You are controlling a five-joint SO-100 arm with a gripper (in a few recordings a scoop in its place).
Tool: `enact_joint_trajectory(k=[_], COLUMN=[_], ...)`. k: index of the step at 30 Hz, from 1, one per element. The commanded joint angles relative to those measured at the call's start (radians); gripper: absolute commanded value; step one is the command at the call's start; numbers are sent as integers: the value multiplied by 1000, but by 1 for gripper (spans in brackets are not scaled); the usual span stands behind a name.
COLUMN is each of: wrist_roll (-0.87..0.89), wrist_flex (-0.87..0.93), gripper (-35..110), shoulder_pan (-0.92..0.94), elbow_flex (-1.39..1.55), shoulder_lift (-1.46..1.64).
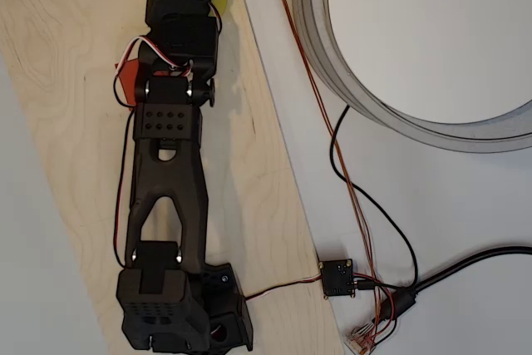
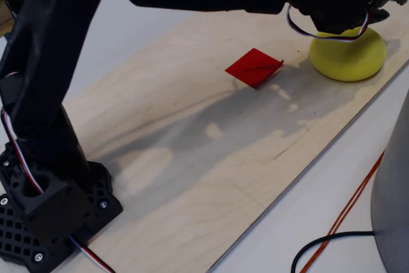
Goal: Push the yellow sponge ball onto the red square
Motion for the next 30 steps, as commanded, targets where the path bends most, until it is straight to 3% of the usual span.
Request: enact_joint_trajectory(k=[1,30], wrist_roll=[41,374], wrist_flex=[43,512], gripper=[10,13], shoulder_pan=[-3,-78], elbow_flex=[-37,-98], shoulder_lift=[14,84])
